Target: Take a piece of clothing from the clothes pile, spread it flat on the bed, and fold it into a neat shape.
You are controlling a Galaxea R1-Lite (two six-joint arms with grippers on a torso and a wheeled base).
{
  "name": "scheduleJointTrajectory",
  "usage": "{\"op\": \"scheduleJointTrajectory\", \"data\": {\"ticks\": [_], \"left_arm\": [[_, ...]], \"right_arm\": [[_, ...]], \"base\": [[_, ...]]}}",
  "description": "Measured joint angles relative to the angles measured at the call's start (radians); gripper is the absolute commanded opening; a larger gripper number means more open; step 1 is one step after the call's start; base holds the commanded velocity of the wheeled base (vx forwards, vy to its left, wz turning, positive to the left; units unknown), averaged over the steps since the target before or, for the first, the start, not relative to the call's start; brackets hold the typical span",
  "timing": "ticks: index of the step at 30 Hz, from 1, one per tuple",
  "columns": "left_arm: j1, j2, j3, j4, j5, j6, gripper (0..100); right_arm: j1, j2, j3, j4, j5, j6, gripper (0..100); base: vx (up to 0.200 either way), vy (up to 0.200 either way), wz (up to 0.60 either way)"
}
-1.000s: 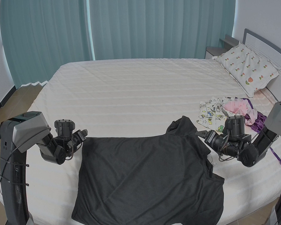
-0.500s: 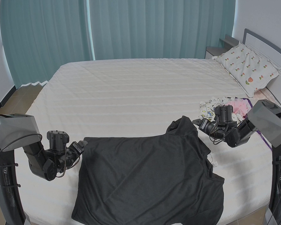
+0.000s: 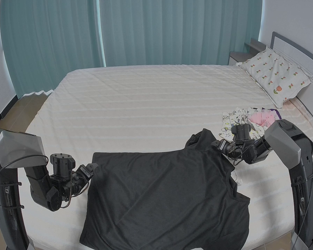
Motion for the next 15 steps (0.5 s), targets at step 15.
{"op": "scheduleJointTrajectory", "data": {"ticks": [15], "left_arm": [[0.0, 0.018, 0.01, -0.003, 0.0, 0.001, 100]], "right_arm": [[-0.086, -0.119, 0.284, -0.034, 0.152, -0.006, 100]], "base": [[0.0, 0.0, 0.0]]}}
